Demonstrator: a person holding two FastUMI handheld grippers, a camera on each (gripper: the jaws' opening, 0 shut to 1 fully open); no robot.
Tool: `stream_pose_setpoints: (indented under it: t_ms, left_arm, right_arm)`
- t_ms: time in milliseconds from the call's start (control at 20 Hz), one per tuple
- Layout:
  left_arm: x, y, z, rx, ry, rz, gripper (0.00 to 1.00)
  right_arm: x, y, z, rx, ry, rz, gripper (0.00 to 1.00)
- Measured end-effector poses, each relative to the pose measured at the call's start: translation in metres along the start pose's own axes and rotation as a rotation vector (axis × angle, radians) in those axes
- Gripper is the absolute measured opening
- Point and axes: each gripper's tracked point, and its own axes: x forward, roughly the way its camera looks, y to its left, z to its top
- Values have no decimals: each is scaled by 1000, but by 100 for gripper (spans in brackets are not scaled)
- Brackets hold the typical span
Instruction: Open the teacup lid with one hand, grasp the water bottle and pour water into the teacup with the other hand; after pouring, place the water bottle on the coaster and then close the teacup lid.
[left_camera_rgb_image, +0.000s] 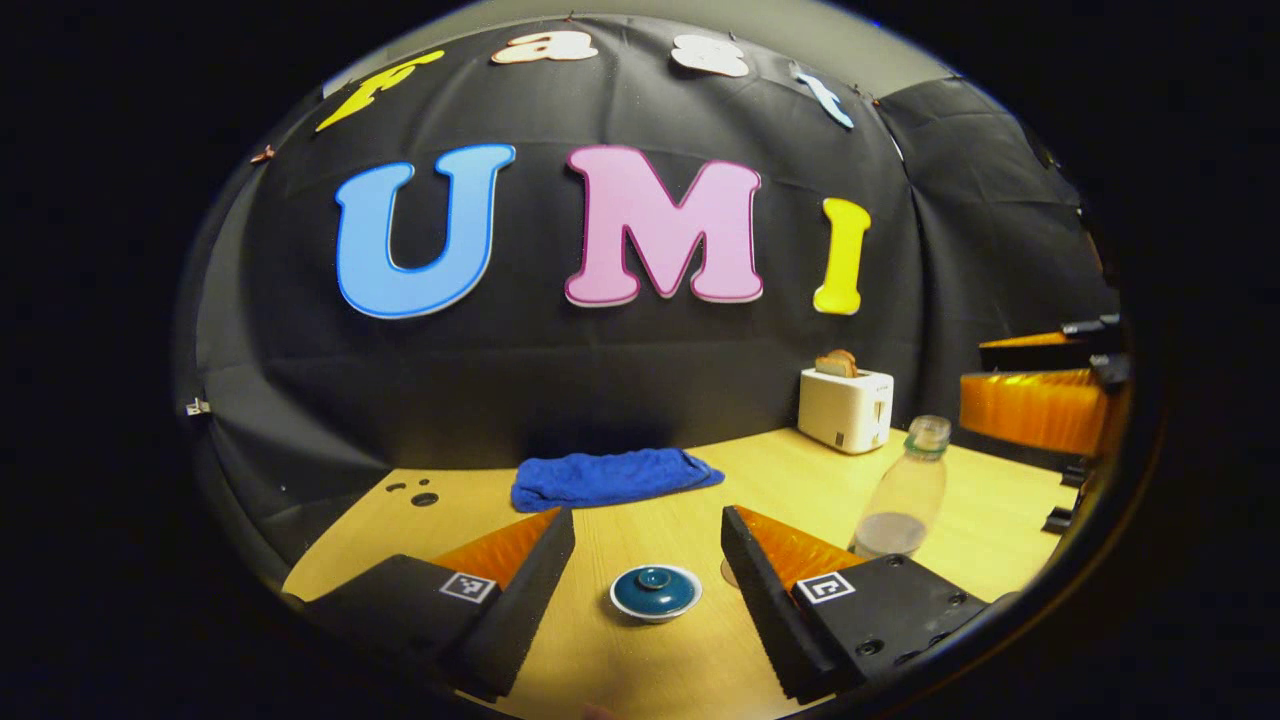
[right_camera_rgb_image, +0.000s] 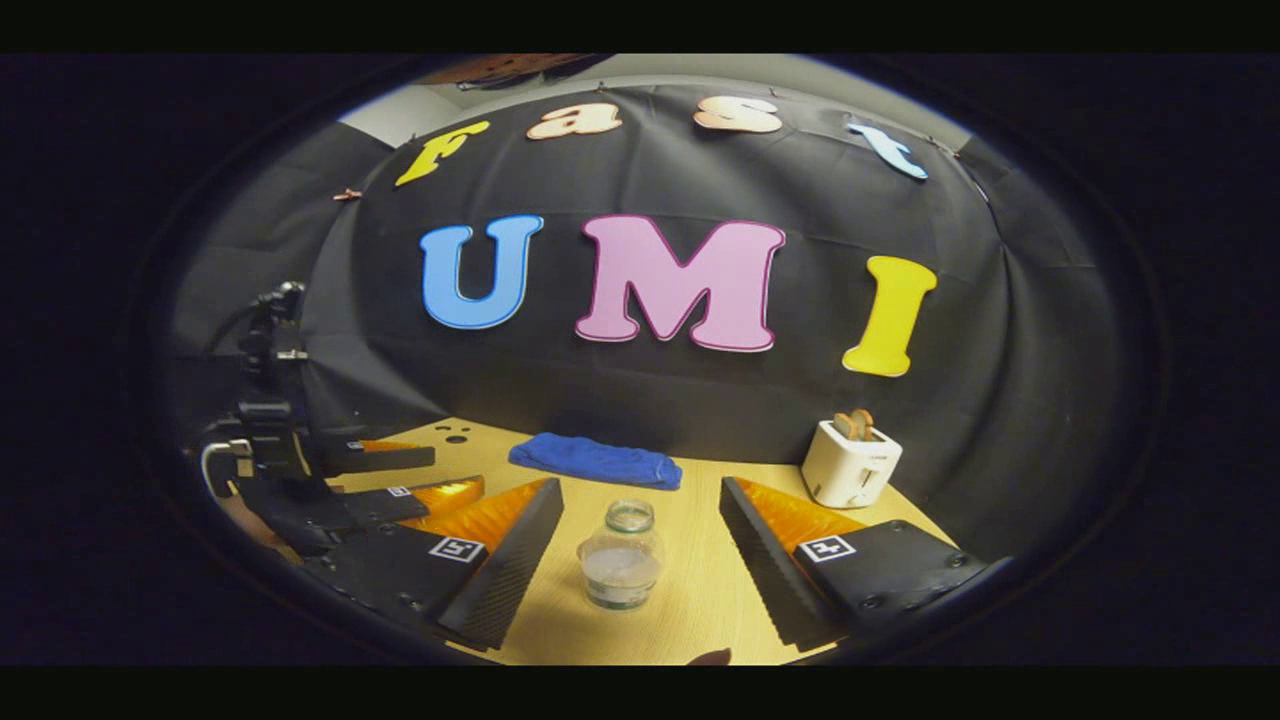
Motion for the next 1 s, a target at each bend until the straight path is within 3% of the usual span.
stream_pose_setpoints:
  t_ms: [200, 350, 450, 750, 1000]
  left_arm:
    - [30, -7, -45, 14, 43, -23, 87]
    - [49, -8, -65, 32, 70, -27, 71]
    - [60, -6, -70, 37, 73, -18, 64]
    - [76, -10, -86, 10, 97, -32, 57]
    - [80, -7, -91, 31, 98, -31, 40]
  right_arm:
    - [0, 4, -22, -10, 33, -2, 98]
    - [0, 6, -30, -12, 44, -3, 98]
    - [1, 8, -35, -16, 53, -2, 98]
    - [4, 6, -47, -24, 75, -11, 98]
    - [7, 8, -54, -16, 82, -16, 98]
